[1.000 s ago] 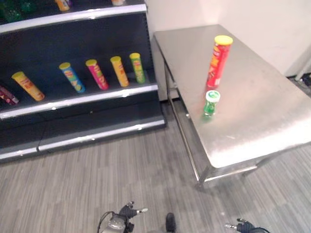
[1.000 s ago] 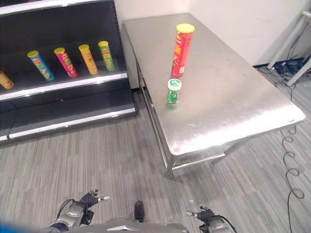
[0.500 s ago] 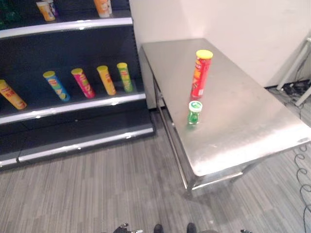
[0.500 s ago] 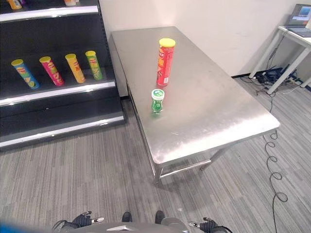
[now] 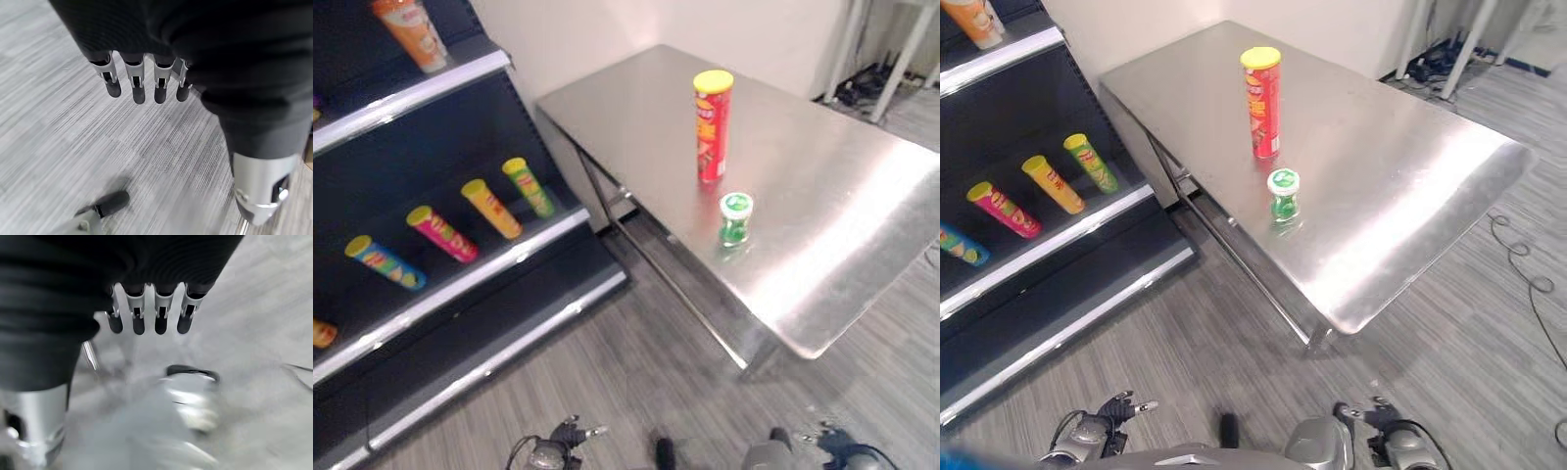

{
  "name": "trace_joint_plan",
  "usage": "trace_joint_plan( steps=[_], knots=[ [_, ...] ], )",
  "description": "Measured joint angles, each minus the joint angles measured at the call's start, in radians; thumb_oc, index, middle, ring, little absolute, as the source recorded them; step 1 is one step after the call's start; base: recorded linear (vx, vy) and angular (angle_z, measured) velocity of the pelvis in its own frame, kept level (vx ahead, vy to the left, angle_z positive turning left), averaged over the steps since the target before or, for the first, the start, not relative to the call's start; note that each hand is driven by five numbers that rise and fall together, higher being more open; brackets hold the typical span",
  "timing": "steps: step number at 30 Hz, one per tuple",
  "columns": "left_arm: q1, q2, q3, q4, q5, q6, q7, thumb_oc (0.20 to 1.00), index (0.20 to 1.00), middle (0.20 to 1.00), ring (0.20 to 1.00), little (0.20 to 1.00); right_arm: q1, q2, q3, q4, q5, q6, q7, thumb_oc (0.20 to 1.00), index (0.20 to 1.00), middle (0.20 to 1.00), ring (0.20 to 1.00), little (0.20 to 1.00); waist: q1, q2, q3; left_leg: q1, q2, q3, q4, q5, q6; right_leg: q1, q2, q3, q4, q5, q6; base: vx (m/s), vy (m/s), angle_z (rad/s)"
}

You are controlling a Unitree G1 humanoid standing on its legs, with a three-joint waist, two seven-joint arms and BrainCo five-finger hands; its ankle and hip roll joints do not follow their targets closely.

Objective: Put the goods on the table back onto the shelves and tidy them up.

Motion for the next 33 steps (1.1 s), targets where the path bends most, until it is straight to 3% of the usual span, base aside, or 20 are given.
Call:
trace_joint_plan(
  steps=[1,2,3,4,5,6,7,9,10,13,15,20,27,31,33],
  knots=[
    [0.003,0.025,0.005,0.008,0.002,0.006,0.001,1.0,1.0,1.0,1.0,1.0,0.002,0.007,0.003,0.008,-0.001,-0.001,-0.001,1.0,1.0,1.0,1.0,1.0,0.011,-0.046,0.004,-0.013,-0.035,-0.003,0.0,0.003,0.004,-0.006,0.076,-0.035,0.006,-0.048,-0.038,0.05,0.18,0.03],
    [0.011,0.023,0.018,0.018,0.002,0.008,0.0,1.0,1.0,1.0,1.0,1.0,0.008,0.007,-0.019,0.011,0.004,-0.004,-0.003,1.0,1.0,1.0,1.0,1.0,0.013,-0.049,0.007,-0.012,-0.038,-0.009,0.001,0.01,0.002,-0.005,0.137,-0.005,0.003,-0.061,-0.048,0.05,0.132,0.21],
    [0.016,0.021,0.016,0.028,0.003,0.012,-0.003,1.0,1.0,1.0,1.0,1.0,0.01,0.009,-0.039,0.013,0.005,-0.006,-0.006,1.0,1.0,1.0,1.0,1.0,0.01,-0.048,0.007,-0.011,-0.041,-0.013,0.001,0.009,-0.035,0.002,0.192,0.024,-0.017,-0.058,-0.055,0.04,0.053,0.25],
    [0.022,0.014,0.013,0.025,0.003,0.012,-0.004,1.0,1.0,1.0,1.0,1.0,0.013,0.003,-0.041,0.036,0.007,-0.007,-0.008,1.0,1.0,1.0,1.0,1.0,0.013,-0.038,0.013,-0.008,-0.032,-0.014,0.013,-0.021,-0.157,0.018,0.256,0.007,-0.088,-0.028,-0.114,0.07,0.014,0.7],
    [0.009,0.057,0.013,0.01,0.004,0.008,-0.01,1.0,1.0,1.0,1.0,1.0,0.012,0.036,-0.05,0.047,0.014,-0.009,-0.01,1.0,1.0,1.0,1.0,1.0,0.003,-0.167,0.032,-0.145,-0.088,0.064,0.32,-0.155,0.011,0.042,0.103,0.073,-0.187,0.124,-0.19,0.09,-0.007,1.01],
    [-0.009,0.066,0.017,-0.002,0.003,0.01,-0.008,1.0,1.0,1.0,1.0,1.0,0.023,0.037,-0.075,0.069,0.016,-0.01,-0.006,1.0,1.0,1.0,1.0,1.0,-0.004,-0.181,0.033,-0.19,-0.025,0.027,0.383,-0.15,0.019,0.045,0.098,0.089,-0.202,0.058,-0.108,0.1,-0.027,0.78],
    [-0.005,0.045,0.02,-0.028,0.003,0.009,-0.003,1.0,1.0,1.0,1.0,1.0,0.018,0.0,-0.096,0.094,0.016,-0.007,-0.006,1.0,1.0,1.0,1.0,1.0,0.016,-0.108,0.035,-0.157,0.122,-0.046,0.259,-0.134,-0.13,0.05,0.148,0.079,-0.208,0.053,-0.097,0.07,-0.023,0.26],
    [0.021,0.025,0.032,-0.04,0.002,0.01,-0.007,1.0,1.0,1.0,1.0,1.0,0.009,-0.01,-0.134,0.117,0.044,-0.011,-0.01,1.0,1.0,1.0,1.0,1.0,0.012,-0.101,0.044,-0.064,0.082,0.003,0.129,-0.07,-0.104,0.08,0.103,0.061,-0.26,0.073,-0.075,0.05,-0.029,-0.23],
    [0.039,0.027,0.033,-0.036,0.002,0.011,-0.007,1.0,1.0,1.0,1.0,1.0,0.013,-0.012,-0.149,0.124,0.049,-0.014,-0.01,1.0,1.0,1.0,1.0,1.0,0.011,-0.109,0.039,-0.03,0.056,0.02,0.081,-0.056,-0.083,0.093,0.079,0.064,-0.286,0.089,-0.073,0.05,-0.034,-0.25],
    [0.052,0.024,0.033,-0.038,0.002,0.011,-0.009,1.0,1.0,1.0,1.0,1.0,0.039,-0.021,-0.158,0.122,0.054,-0.01,-0.011,1.0,1.0,1.0,1.0,1.0,0.007,-0.094,0.021,0.019,0.036,0.034,0.009,-0.032,-0.058,0.14,0.045,0.048,-0.357,0.118,-0.033,0.05,-0.035,-0.18],
    [0.05,0.033,0.034,-0.045,0.002,0.01,-0.008,1.0,1.0,1.0,1.0,1.0,0.072,-0.021,-0.158,0.122,0.076,-0.008,-0.01,1.0,1.0,1.0,1.0,1.0,0.0,-0.101,0.015,0.04,0.026,0.031,0.002,-0.025,-0.042,0.188,0.034,0.043,-0.423,0.142,-0.03,0.03,-0.037,0.1],
    [0.048,0.03,0.03,-0.064,0.004,0.006,-0.009,1.0,1.0,1.0,1.0,1.0,0.059,-0.032,-0.164,0.119,0.093,-0.016,-0.018,1.0,1.0,1.0,1.0,1.0,-0.018,-0.113,0.009,0.056,0.042,0.029,0.002,-0.026,-0.043,0.228,0.05,0.034,-0.463,0.161,-0.034,0.05,-0.031,0.02],
    [0.057,0.029,0.033,-0.063,0.005,0.004,-0.009,1.0,1.0,1.0,1.0,1.0,0.057,-0.057,-0.252,0.118,0.134,-0.023,-0.024,1.0,1.0,1.0,1.0,1.0,-0.021,-0.101,-0.001,0.07,0.07,0.03,-0.004,-0.037,-0.062,0.239,0.077,0.03,-0.465,0.163,-0.049,0.03,-0.016,-0.01],
    [0.091,0.029,0.034,-0.063,0.006,0.005,-0.009,1.0,1.0,1.0,1.0,1.0,0.116,-0.147,-0.344,0.127,0.163,-0.023,-0.038,1.0,1.0,1.0,1.0,1.0,-0.024,-0.083,-0.026,0.068,0.079,0.029,-0.004,-0.042,-0.067,0.237,0.081,0.029,-0.465,0.157,-0.054,0.06,-0.014,0.01],
    [0.098,0.031,0.034,-0.047,0.007,0.005,-0.01,1.0,1.0,1.0,1.0,1.0,0.141,-0.254,-0.484,0.229,0.204,-0.018,-0.047,1.0,1.0,1.0,1.0,1.0,-0.042,-0.072,-0.048,0.066,0.081,0.025,-0.004,-0.041,-0.067,0.24,0.081,0.018,-0.465,0.154,-0.059,0.08,-0.008,0.1]
  ],
)
